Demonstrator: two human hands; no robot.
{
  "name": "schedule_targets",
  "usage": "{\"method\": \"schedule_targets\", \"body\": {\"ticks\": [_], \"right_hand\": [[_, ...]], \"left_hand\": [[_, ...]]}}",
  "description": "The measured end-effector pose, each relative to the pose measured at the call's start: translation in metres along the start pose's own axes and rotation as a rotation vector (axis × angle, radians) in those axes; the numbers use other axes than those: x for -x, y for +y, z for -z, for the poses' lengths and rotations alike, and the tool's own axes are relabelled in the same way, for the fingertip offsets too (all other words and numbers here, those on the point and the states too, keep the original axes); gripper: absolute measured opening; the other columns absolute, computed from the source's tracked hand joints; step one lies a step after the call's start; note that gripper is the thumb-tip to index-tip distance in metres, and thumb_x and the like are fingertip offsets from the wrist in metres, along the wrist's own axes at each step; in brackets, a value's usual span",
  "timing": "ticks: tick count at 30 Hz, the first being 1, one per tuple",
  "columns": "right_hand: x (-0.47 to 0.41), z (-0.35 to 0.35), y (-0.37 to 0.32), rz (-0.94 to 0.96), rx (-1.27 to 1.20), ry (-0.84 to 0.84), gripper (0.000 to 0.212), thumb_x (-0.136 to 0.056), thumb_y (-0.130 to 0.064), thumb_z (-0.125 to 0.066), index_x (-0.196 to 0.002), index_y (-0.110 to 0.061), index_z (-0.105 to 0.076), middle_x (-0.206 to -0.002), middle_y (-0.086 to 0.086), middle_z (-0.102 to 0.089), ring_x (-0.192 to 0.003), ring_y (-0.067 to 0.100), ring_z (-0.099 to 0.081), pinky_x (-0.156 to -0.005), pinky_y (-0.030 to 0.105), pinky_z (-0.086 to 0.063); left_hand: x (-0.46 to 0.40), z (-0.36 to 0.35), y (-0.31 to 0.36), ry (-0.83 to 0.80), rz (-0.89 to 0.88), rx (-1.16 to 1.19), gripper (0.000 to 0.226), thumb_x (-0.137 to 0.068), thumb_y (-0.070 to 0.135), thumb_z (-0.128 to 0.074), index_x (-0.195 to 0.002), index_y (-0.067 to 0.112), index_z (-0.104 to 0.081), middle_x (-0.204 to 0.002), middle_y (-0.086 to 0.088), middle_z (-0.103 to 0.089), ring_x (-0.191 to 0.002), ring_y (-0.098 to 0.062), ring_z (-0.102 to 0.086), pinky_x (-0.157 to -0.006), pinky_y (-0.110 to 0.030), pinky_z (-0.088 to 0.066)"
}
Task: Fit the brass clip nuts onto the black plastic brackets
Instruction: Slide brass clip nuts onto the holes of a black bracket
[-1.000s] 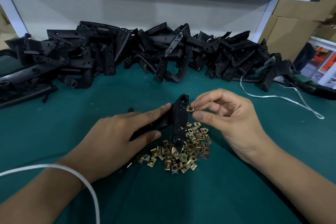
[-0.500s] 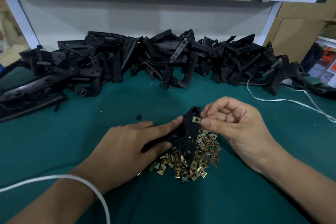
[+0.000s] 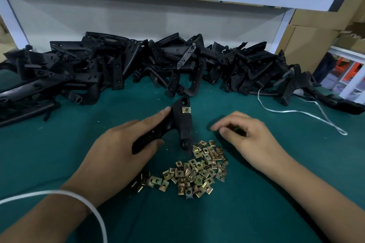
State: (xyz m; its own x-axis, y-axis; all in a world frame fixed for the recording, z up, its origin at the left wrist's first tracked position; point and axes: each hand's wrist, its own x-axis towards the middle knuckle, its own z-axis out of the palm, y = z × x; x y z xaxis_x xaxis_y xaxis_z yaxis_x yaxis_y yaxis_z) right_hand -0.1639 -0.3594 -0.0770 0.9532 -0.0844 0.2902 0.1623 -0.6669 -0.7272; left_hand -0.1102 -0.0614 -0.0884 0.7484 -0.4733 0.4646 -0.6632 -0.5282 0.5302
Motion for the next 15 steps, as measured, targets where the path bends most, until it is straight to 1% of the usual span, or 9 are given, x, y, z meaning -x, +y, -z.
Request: {"method": "schedule_targets", "body": {"ticks": [2, 3, 6, 8, 10, 12, 13, 15], "right_hand": [[0.0016, 0.0035, -0.0005, 0.008, 0.038, -0.114, 0.019, -0.094, -0.019, -0.077, -0.094, -0.037, -0.081, -0.103, -0.013, -0.067, -0.097, 0.013, -0.063, -0.087, 0.026, -0.049], [0.0017, 0.0054, -0.0015, 0.015, 0.041, -0.139, 0.018, -0.092, -0.02, -0.08, -0.093, -0.037, -0.082, -0.103, -0.013, -0.067, -0.096, 0.014, -0.062, -0.087, 0.028, -0.049], [-0.0003, 0.0086, -0.0033, 0.015, 0.04, -0.159, 0.015, -0.087, -0.02, -0.084, -0.088, -0.034, -0.081, -0.1, -0.01, -0.067, -0.093, 0.016, -0.061, -0.086, 0.036, -0.05], [-0.0003, 0.0081, -0.0031, 0.017, 0.025, -0.18, 0.015, -0.087, -0.019, -0.085, -0.087, -0.033, -0.079, -0.098, -0.009, -0.066, -0.092, 0.017, -0.059, -0.084, 0.037, -0.049], [0.0001, 0.008, -0.0013, 0.002, -0.015, -0.207, 0.017, -0.086, -0.018, -0.086, -0.087, -0.032, -0.077, -0.096, -0.004, -0.064, -0.091, 0.021, -0.058, -0.084, 0.04, -0.048], [-0.0008, 0.0093, -0.0003, -0.026, -0.063, -0.234, 0.017, -0.088, -0.019, -0.084, -0.088, -0.032, -0.074, -0.095, 0.007, -0.064, -0.09, 0.028, -0.059, -0.085, 0.043, -0.048], [-0.0012, 0.0101, 0.0002, -0.034, -0.096, -0.247, 0.016, -0.089, -0.018, -0.083, -0.089, -0.031, -0.073, -0.094, 0.012, -0.064, -0.088, 0.03, -0.06, -0.084, 0.043, -0.05], [-0.0024, 0.0106, 0.0016, -0.033, -0.171, -0.245, 0.013, -0.092, -0.015, -0.08, -0.092, -0.025, -0.072, -0.094, 0.015, -0.066, -0.084, 0.025, -0.059, -0.081, 0.036, -0.051]], "left_hand": [[-0.0007, 0.0009, 0.0008, 0.003, 0.025, 0.012, 0.067, -0.088, 0.05, -0.065, -0.143, 0.071, -0.033, -0.124, 0.036, -0.062, -0.111, 0.008, -0.062, -0.09, -0.031, -0.059], [-0.0006, 0.0008, 0.0014, -0.003, 0.027, 0.006, 0.068, -0.088, 0.049, -0.066, -0.143, 0.071, -0.033, -0.123, 0.036, -0.063, -0.11, 0.007, -0.063, -0.088, -0.031, -0.06], [0.0, 0.0002, 0.0021, -0.033, 0.01, -0.045, 0.069, -0.092, 0.044, -0.066, -0.145, 0.07, -0.031, -0.119, 0.028, -0.067, -0.105, 0.0, -0.066, -0.083, -0.036, -0.06], [0.0, 0.0001, 0.0015, -0.04, 0.004, -0.068, 0.068, -0.093, 0.043, -0.065, -0.145, 0.07, -0.03, -0.118, 0.025, -0.067, -0.104, -0.002, -0.066, -0.082, -0.037, -0.06], [-0.0004, 0.0002, 0.0013, -0.039, 0.006, -0.069, 0.068, -0.093, 0.043, -0.065, -0.145, 0.07, -0.03, -0.118, 0.025, -0.067, -0.105, -0.003, -0.066, -0.083, -0.038, -0.06], [-0.0007, 0.0002, 0.0012, -0.035, 0.013, -0.057, 0.068, -0.093, 0.043, -0.065, -0.145, 0.071, -0.03, -0.119, 0.025, -0.067, -0.106, -0.003, -0.066, -0.083, -0.038, -0.06], [-0.0009, 0.0002, 0.0014, -0.034, 0.017, -0.05, 0.068, -0.093, 0.043, -0.065, -0.144, 0.071, -0.031, -0.12, 0.026, -0.067, -0.106, -0.003, -0.066, -0.084, -0.038, -0.06], [-0.0013, 0.0004, 0.0012, -0.035, 0.026, -0.039, 0.068, -0.093, 0.043, -0.066, -0.144, 0.071, -0.031, -0.122, 0.025, -0.067, -0.109, -0.004, -0.066, -0.086, -0.039, -0.06]]}}
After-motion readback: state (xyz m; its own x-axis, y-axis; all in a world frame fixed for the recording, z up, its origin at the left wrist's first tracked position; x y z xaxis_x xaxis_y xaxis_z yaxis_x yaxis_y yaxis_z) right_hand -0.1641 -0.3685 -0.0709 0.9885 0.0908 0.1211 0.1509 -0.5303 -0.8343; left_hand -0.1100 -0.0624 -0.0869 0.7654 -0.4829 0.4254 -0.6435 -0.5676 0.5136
